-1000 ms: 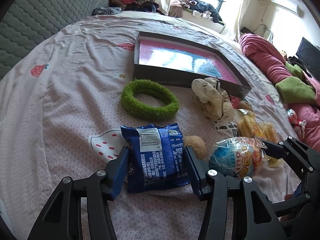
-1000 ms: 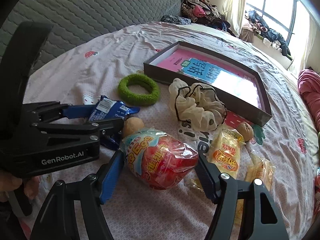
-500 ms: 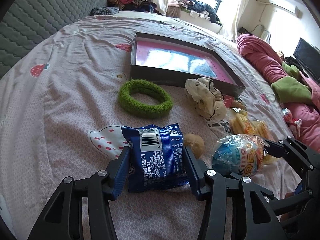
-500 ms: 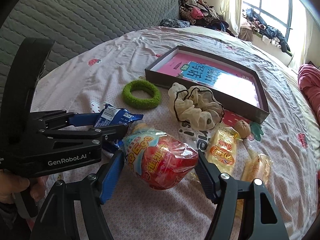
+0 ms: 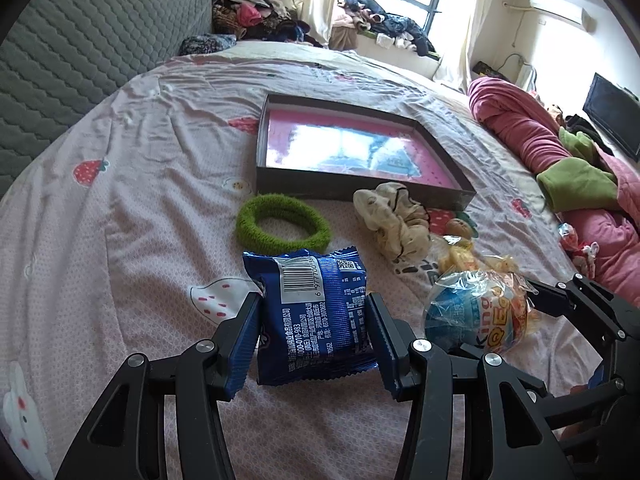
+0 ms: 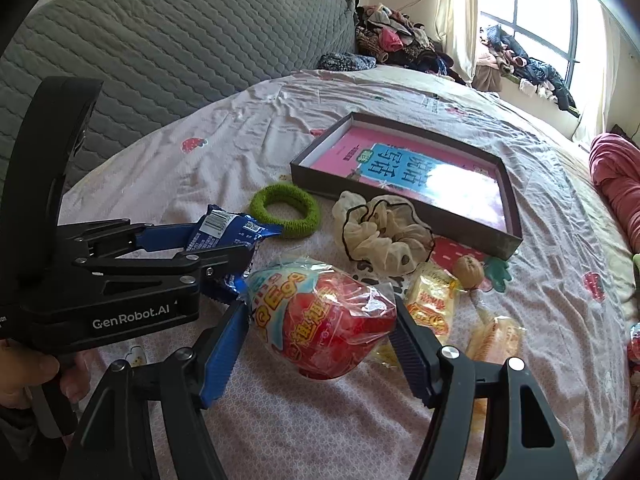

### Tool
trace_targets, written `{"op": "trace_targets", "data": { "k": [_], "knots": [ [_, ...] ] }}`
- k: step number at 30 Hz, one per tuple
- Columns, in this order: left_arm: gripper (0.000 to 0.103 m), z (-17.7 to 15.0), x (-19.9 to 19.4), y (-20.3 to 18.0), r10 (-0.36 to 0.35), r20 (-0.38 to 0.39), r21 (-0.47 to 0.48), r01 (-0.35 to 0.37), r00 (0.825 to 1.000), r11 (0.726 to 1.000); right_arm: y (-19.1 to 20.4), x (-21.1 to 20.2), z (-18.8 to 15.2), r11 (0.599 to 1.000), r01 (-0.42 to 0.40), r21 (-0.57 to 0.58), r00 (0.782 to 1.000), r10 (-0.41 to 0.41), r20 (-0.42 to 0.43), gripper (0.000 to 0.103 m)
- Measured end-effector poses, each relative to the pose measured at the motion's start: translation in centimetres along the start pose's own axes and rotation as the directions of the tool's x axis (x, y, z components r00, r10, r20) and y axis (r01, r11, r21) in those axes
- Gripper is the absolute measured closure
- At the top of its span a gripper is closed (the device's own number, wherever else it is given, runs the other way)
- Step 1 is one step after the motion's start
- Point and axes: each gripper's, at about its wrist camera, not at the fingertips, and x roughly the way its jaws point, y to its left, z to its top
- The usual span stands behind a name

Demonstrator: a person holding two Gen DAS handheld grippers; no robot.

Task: Organize objects
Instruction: 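Carry the blue packet and candy ball over the tray with both grippers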

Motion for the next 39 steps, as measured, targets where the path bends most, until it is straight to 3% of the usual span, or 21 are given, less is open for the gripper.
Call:
{"op": "trace_targets", "data": {
  "k": [21, 39],
  "knots": [
    [0.049, 1.9, -3.2, -4.1, 0.008, 0.058, 0.052, -0.011, 0.998, 0.999, -3.2, -4.4, 0.6, 0.998, 0.041, 0.053, 0.996, -0.045, 0.077, 0.033],
    [0.049, 4.5, -2.5, -6.9, 0.012, 0.088, 0.086, -0.02, 0.996, 0.996, -7.3, -6.0, 2.3, 0.992, 0.081, 0.096, 0.988, -0.093, 0.125, 0.033]
  ]
}}
